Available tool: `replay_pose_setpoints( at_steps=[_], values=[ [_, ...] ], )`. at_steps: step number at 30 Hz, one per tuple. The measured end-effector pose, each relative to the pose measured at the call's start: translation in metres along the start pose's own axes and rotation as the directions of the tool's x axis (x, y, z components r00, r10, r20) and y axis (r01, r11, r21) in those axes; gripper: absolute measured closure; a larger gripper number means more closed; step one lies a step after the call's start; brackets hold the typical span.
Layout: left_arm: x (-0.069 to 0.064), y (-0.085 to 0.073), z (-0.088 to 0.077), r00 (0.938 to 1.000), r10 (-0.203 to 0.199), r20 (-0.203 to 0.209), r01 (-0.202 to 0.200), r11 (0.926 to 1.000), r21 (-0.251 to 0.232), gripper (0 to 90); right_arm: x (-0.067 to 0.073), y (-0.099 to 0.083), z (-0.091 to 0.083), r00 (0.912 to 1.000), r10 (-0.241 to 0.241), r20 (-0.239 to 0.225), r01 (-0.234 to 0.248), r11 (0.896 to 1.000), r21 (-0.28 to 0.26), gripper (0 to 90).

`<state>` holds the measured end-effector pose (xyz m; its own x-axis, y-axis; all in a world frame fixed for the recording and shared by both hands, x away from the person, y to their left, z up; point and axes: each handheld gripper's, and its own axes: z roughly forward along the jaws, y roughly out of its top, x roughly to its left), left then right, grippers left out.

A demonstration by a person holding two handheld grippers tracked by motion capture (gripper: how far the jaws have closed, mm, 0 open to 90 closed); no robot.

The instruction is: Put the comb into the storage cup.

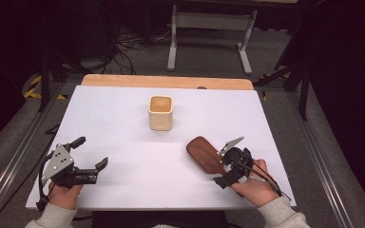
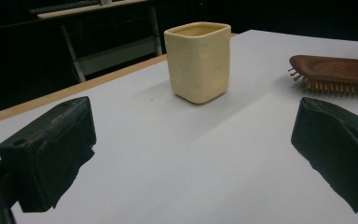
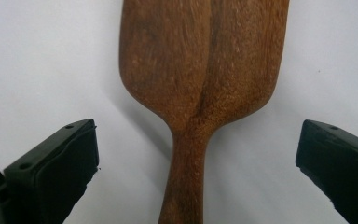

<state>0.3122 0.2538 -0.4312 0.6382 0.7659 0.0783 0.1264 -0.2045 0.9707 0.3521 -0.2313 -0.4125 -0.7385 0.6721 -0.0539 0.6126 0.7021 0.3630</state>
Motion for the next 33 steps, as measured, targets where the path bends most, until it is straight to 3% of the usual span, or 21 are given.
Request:
replay_pose_setpoints(
  at_steps=[8, 13, 17, 18, 19, 22, 25, 29, 33],
  values=[
    [0.0, 0.0, 0.0, 1.0, -0.001, 0.001, 0.001, 1.0, -0.002, 0.5, -0.004, -0.001, 0.012, 0.9997, 0.01, 0.025, -0.011, 0.999, 0.043, 1.3],
    [0.0, -0.001, 0.0, 1.0, -0.004, -0.003, 0.004, 0.9999, -0.011, 0.3, -0.005, -0.001, 0.017, 0.9996, 0.018, 0.021, -0.019, 0.998, 0.064, 7.9],
    [0.0, 0.0, 0.0, 1.0, 0.0, 0.0, 0.0, 0.9999, -0.014, 0.2, -0.004, -0.001, 0.018, 0.9996, 0.016, 0.023, -0.018, 0.997, 0.071, 16.8],
    [0.0, 0.0, 0.0, 1.0, -0.002, 0.005, 0.002, 0.9999, -0.012, 0.1, -0.002, 0.0, 0.019, 0.9996, 0.006, 0.026, -0.008, 0.997, 0.076, 26.4],
    [0.0, 0.0, 0.0, 1.0, -0.002, 0.005, 0.002, 0.9999, -0.012, 0.1, -0.002, 0.0, 0.019, 0.9996, 0.006, 0.026, -0.008, 0.997, 0.076, 26.4],
    [0.0, 0.0, -0.001, 0.9998, 0.009, -0.015, -0.01, 0.9998, -0.019, 0.1, -0.001, 0.002, 0.019, 0.9998, 0.008, 0.019, -0.009, 0.997, 0.081, 42.3],
    [0.0, 0.0, -0.001, 0.9998, 0.001, -0.021, -0.001, 0.9998, -0.021, 0.1, -0.001, 0.001, 0.02, 0.9998, 0.022, -0.001, -0.022, 0.997, 0.077, 49.8],
    [0.002, -0.001, 0.0, 0.9994, -0.034, 0.01, 0.034, 0.9994, -0.01, 0.1, 0.0, 0.001, 0.019, 0.9997, 0.022, -0.008, -0.022, 0.997, 0.069, 56.8],
    [0.002, -0.002, 0.002, 0.9993, -0.023, 0.03, 0.023, 0.9997, 0.001, 0.1, 0.001, 0.001, 0.019, 0.9994, 0.034, -0.011, -0.033, 0.997, 0.07, 65.0]
  ],
)
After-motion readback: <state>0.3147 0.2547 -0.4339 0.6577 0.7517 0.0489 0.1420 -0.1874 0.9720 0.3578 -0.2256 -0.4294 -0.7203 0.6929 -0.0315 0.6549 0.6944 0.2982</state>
